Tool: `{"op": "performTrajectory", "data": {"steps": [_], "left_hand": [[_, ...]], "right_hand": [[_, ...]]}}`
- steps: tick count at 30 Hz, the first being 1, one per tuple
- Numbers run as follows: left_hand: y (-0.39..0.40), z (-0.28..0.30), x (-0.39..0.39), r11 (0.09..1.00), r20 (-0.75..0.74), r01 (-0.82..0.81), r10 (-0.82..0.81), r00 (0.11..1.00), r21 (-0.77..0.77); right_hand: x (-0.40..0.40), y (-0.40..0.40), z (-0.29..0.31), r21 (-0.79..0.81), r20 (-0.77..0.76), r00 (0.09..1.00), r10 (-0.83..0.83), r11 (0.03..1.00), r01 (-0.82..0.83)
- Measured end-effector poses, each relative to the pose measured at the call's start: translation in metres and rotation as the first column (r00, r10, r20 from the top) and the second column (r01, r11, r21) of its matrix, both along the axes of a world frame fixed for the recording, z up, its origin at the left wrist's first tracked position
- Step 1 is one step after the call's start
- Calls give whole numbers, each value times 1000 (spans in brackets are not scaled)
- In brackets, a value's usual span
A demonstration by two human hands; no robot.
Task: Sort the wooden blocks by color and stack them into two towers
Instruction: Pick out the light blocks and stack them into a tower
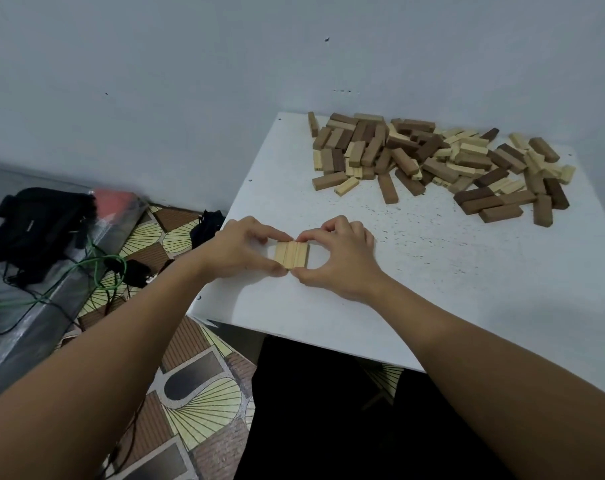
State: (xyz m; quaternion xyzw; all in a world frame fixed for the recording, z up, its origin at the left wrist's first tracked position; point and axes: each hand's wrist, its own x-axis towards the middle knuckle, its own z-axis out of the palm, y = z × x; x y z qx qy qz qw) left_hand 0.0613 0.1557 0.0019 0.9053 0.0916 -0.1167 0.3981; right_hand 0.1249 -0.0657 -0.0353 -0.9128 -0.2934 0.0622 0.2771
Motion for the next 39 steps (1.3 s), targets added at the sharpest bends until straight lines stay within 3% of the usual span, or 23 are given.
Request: {"op": "performTrajectory", "data": {"steps": [11,39], "left_hand": [[3,-4,-1,996,-39,-9,6,999,-89],[0,3,-2,992,-84,-37,27,996,-120]], "right_hand": [[-1,-1,-2,6,12,1000,-6,1000,6],[1,-6,1,-21,-10,999,33,999,-33]]}}
